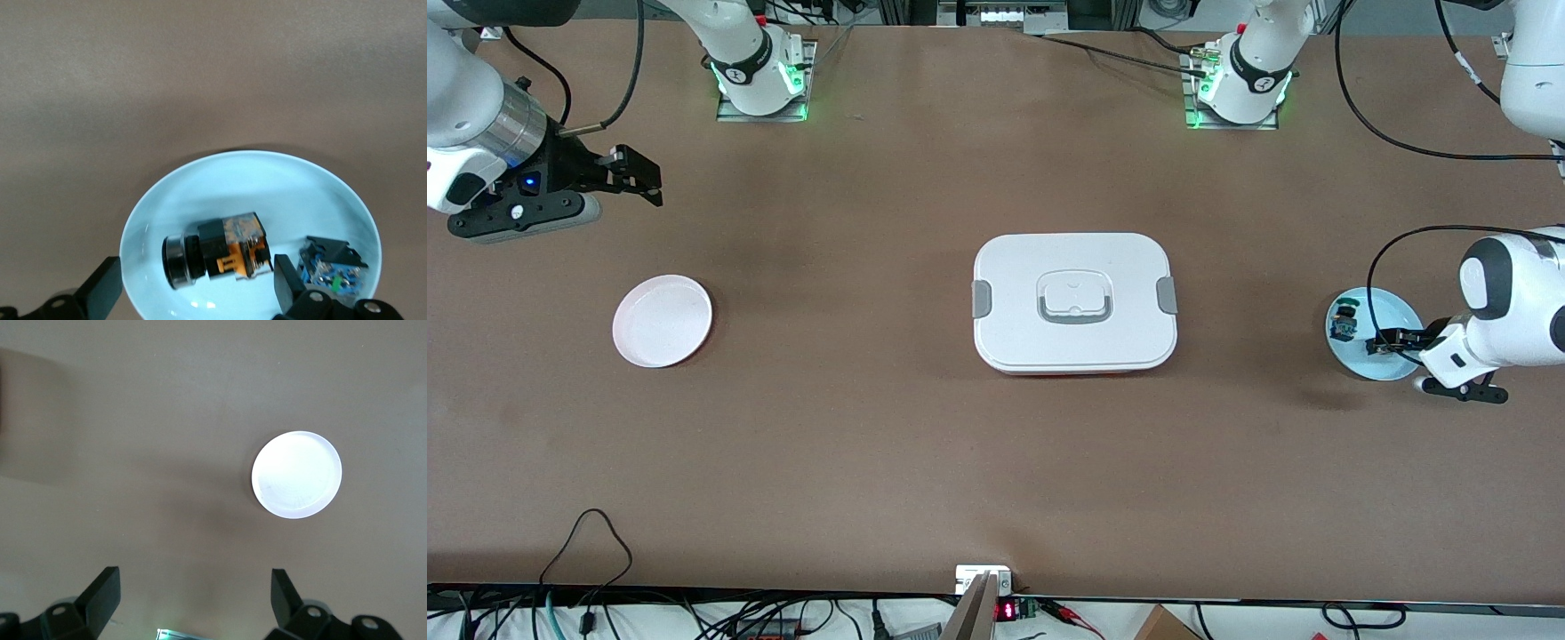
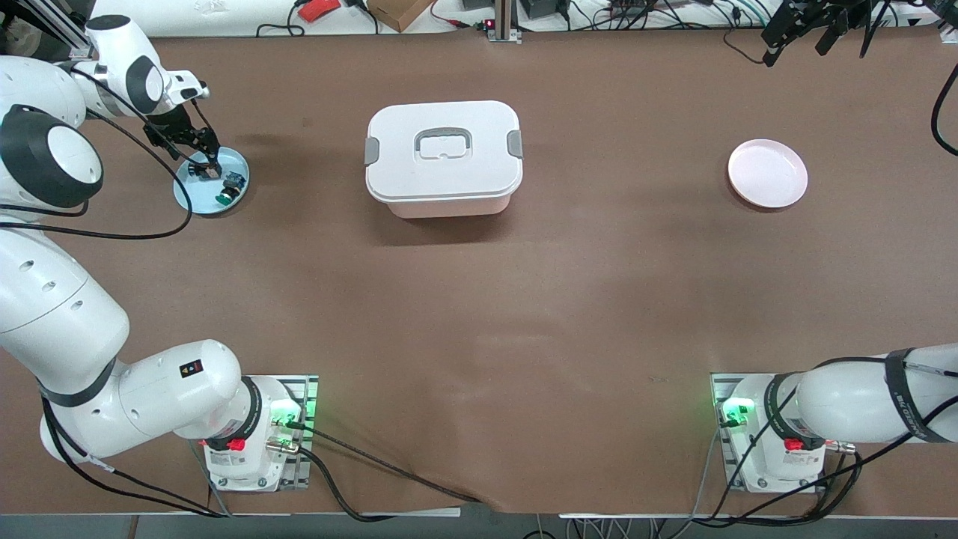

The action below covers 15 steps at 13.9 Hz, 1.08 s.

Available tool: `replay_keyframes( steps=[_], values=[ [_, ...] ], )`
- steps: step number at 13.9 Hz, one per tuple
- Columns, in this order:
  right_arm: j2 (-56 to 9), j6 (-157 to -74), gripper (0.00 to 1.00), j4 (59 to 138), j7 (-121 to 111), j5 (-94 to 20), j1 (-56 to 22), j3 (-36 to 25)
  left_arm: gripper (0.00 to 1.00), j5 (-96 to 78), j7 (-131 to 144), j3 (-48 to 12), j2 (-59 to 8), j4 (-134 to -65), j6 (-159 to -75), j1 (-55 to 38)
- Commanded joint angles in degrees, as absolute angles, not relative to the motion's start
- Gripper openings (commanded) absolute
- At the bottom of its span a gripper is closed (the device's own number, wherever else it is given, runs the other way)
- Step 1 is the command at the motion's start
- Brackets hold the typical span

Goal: Transfer orange switch to right arm and place
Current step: 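Close the left gripper on the orange switch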

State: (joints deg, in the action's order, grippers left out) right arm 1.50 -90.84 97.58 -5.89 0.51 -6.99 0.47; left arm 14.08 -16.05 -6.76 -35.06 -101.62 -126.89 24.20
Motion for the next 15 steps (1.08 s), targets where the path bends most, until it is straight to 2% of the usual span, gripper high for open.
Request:
replay_keyframes(
  steps=[1, 5, 12, 13, 15],
  values=[
    [1.76, -90.88, 1.0, 97.29, -5.71, 0.09, -6.86, 0.62, 1.0, 15.29, -13.54, -7.21, -31.64, -107.84, -132.01, 24.7],
    [1.76, -90.88, 1.0, 97.21, -5.71, 0.52, -6.86, 0.62, 0.98, 14.77, -12.39, -7.73, -31.64, -108.19, -132.36, 26.37],
    [1.41, -91.14, 1.0, 96.94, -5.62, 0.09, -6.68, 0.62, 0.95, 14.77, -11.78, -7.73, -31.82, -111.53, -137.98, 26.28],
    [1.23, -91.06, 1.0, 96.77, -5.54, 0.09, -6.77, 0.62, 0.92, 14.77, -11.78, -7.73, -31.82, -111.62, -138.34, 26.28],
    [0.88, -90.97, 1.0, 96.77, -5.27, 0.09, -6.68, 0.62, 0.73, 14.77, -11.95, -7.73, -31.82, -111.62, -138.25, 26.28]
  ],
)
